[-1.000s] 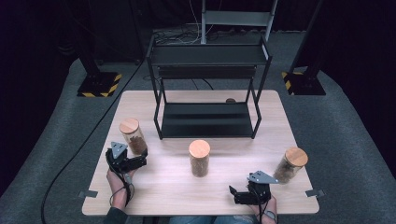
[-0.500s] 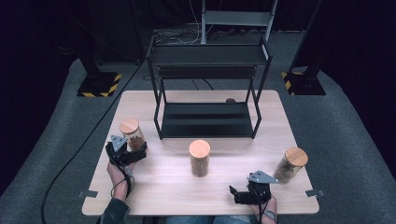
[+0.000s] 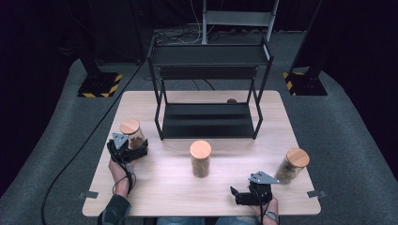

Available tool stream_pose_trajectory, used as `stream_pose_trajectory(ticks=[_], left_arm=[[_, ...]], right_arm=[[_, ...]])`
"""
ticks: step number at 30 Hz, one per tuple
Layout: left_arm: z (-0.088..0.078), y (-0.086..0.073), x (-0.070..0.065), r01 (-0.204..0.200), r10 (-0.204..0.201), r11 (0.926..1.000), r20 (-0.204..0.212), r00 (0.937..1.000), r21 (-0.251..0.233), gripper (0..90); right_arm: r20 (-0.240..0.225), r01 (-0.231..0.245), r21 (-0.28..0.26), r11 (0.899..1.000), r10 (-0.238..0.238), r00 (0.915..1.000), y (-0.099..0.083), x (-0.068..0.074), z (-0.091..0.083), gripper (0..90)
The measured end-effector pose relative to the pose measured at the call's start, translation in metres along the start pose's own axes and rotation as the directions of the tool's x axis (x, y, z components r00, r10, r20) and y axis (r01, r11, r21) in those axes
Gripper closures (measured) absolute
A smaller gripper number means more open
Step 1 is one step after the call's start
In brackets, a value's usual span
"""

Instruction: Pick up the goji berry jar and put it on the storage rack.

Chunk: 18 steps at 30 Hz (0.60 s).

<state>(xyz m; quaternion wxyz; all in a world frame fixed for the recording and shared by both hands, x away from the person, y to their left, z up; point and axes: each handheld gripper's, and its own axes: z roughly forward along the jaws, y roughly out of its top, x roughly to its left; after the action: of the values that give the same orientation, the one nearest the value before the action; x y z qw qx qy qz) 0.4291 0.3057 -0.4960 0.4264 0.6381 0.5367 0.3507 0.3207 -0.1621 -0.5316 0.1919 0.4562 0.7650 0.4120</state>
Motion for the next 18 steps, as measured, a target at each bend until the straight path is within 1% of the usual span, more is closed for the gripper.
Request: stream_pose_trajectory(ticks=[3,6,8,10,12,14,16,18], left_arm=[[0.0008,0.0004,0.0005,0.008,-0.008,1.0000,0.002,1.0000,-0.005,0.0],[0.0010,-0.0002,0.0007,-0.001,0.001,1.0000,0.001,1.0000,-0.003,0.0],[0.0013,-0.0012,0.0007,-0.012,0.012,0.9999,-0.013,0.9998,-0.011,0.0],[0.0017,-0.0013,0.0016,-0.007,0.007,0.9999,-0.012,0.9999,-0.014,0.5],[0.0017,-0.0012,0.0025,-0.009,0.009,0.9998,-0.010,0.9999,-0.019,2.4],[0.0017,-0.0015,0.0033,-0.008,0.008,0.9996,-0.003,1.0000,-0.026,7.4],[0.0017,-0.0020,0.0031,-0.008,0.007,0.9995,-0.009,0.9999,-0.032,11.3],[0.0027,-0.0028,0.0029,-0.006,0.006,0.9996,-0.009,0.9999,-0.027,14.2]], right_arm=[[0.000,0.000,-0.001,1.000,0.000,1.0000,0.0000,0.0000,-0.0001,0.4],[0.000,0.000,0.000,1.000,0.000,1.0000,0.0000,0.0000,-0.0001,0.5],[0.000,0.000,-0.001,1.000,0.000,1.0000,0.0000,0.0000,-0.0001,0.4],[-0.002,-0.001,0.000,1.000,0.001,1.0000,0.0000,-0.0001,0.0000,0.4],[-0.005,-0.002,0.001,1.000,0.002,1.0000,0.0001,-0.0003,0.0001,0.4],[-0.005,-0.003,0.002,1.000,0.003,1.0000,0.0001,-0.0003,0.0001,0.4],[-0.004,-0.003,0.002,1.000,0.003,1.0000,0.0001,-0.0003,0.0002,0.3],[-0.006,-0.001,0.004,1.000,0.001,1.0000,0.0002,-0.0002,0.0003,0.3]])
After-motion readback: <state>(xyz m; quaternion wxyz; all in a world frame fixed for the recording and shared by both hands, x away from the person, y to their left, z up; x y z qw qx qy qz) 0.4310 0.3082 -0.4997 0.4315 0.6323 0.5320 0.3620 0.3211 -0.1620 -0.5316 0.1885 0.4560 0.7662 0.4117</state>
